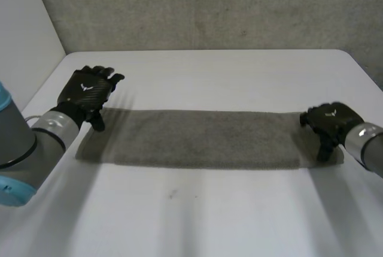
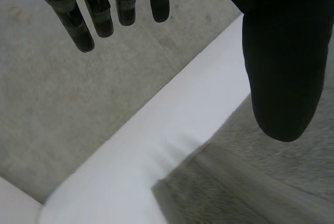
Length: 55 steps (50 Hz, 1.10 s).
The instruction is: Fold the towel.
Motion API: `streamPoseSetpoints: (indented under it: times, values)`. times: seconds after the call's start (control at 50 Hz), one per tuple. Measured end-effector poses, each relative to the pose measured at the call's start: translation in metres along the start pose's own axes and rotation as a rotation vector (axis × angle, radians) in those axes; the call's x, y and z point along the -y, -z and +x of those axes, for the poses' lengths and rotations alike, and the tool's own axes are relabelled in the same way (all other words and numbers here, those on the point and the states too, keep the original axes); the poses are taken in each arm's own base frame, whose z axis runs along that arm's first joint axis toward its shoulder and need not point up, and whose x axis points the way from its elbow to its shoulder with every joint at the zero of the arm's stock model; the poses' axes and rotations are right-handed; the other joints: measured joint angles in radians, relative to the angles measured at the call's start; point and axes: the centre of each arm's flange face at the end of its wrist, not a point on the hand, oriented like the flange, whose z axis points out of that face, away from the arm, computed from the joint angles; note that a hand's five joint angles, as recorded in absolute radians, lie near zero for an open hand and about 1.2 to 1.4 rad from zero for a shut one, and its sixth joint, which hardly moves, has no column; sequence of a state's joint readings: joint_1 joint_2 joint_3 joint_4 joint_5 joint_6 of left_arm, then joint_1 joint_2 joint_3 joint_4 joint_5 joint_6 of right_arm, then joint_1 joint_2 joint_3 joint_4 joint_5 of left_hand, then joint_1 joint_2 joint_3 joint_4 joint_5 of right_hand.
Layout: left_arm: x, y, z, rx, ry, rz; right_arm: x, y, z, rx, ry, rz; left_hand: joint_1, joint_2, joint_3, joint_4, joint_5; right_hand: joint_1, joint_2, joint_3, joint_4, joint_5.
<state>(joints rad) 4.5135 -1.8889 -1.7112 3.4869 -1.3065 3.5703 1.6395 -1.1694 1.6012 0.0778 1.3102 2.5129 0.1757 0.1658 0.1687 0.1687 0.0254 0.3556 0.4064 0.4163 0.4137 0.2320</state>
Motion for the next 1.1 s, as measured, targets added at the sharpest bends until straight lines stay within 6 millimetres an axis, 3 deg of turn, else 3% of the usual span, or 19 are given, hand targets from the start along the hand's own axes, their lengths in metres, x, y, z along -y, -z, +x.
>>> streamPoseSetpoints:
  times: [0.22, 0.38, 0.48, 0.5, 0.58, 0.62, 0.68, 0.72, 0.74, 0.86, 0.92, 1.0, 1.08, 1.1]
  values:
    - [-0.013, 0.012, -0.002, 0.012, 0.111, -0.05, -0.036, -0.007, 0.009, -0.015, -0.044, -0.008, 0.0, 0.0, 0.0, 0.0, 0.0, 0.16, 0.197, 0.192, 0.19, 0.175]
    - [-0.015, 0.013, 0.0, 0.005, 0.107, -0.056, -0.044, -0.017, 0.011, -0.031, -0.034, -0.009, 0.0, 0.0, 0.0, -0.001, 0.0, 0.342, 0.413, 0.402, 0.404, 0.378]
    - [-0.015, 0.013, 0.0, 0.003, 0.105, -0.055, -0.047, -0.022, 0.013, -0.037, -0.032, -0.011, 0.0, 0.0, 0.0, -0.001, 0.0, 0.342, 0.413, 0.402, 0.404, 0.378]
    - [-0.014, 0.013, 0.001, 0.003, 0.105, -0.054, -0.048, -0.023, 0.013, -0.038, -0.032, -0.011, 0.0, 0.0, 0.0, -0.001, 0.0, 0.482, 0.608, 0.603, 0.61, 0.573]
    - [-0.014, 0.013, 0.001, 0.003, 0.105, -0.053, -0.05, -0.024, 0.017, -0.05, -0.028, -0.016, 0.0, 0.0, 0.0, -0.001, 0.0, 0.508, 0.632, 0.632, 0.638, 0.601]
    - [-0.014, 0.013, 0.0, 0.005, 0.104, -0.052, -0.053, -0.025, 0.03, -0.095, -0.011, -0.033, 0.0, 0.0, 0.0, -0.001, 0.0, 0.583, 0.763, 0.753, 0.764, 0.715]
    - [-0.013, 0.014, 0.0, 0.007, 0.104, -0.05, -0.055, -0.024, 0.046, -0.146, 0.011, -0.052, 0.0, 0.0, 0.0, -0.001, 0.0, 0.583, 0.768, 0.76, 0.775, 0.727]
    - [-0.012, 0.015, -0.001, 0.009, 0.103, -0.048, -0.058, -0.022, 0.065, -0.208, 0.041, -0.074, 0.0, 0.0, 0.0, -0.001, 0.0, 0.584, 0.768, 0.761, 0.778, 0.73]
    - [-0.011, 0.016, -0.001, 0.011, 0.102, -0.045, -0.061, -0.018, 0.085, -0.274, 0.075, -0.101, 0.0, 0.0, 0.0, -0.001, 0.0, 0.584, 0.768, 0.761, 0.778, 0.73]
    - [-0.004, 0.019, -0.003, 0.02, 0.097, -0.027, -0.068, -0.005, 0.142, -0.448, 0.201, -0.183, 0.0, 0.0, 0.0, -0.001, 0.0, 0.584, 0.768, 0.761, 0.778, 0.741]
    - [-0.001, 0.02, -0.004, 0.024, 0.096, -0.019, -0.06, -0.003, 0.152, -0.482, 0.245, -0.182, 0.0, 0.0, 0.0, -0.001, 0.0, 0.584, 0.768, 0.761, 0.779, 0.743]
    - [0.001, 0.021, -0.005, 0.027, 0.095, -0.015, -0.044, -0.005, 0.147, -0.486, 0.271, -0.142, 0.0, 0.0, 0.0, -0.001, 0.0, 0.584, 0.768, 0.761, 0.779, 0.743]
    - [0.002, 0.021, -0.005, 0.028, 0.096, -0.011, 0.005, -0.011, 0.111, -0.433, 0.29, 0.01, 0.0, 0.0, 0.0, -0.001, 0.0, 0.592, 0.768, 0.769, 0.779, 0.745]
    - [0.002, 0.021, -0.005, 0.028, 0.096, -0.011, 0.005, -0.011, 0.111, -0.433, 0.29, 0.01, 0.0, 0.0, 0.0, -0.001, 0.0, 0.592, 0.768, 0.769, 0.779, 0.745]
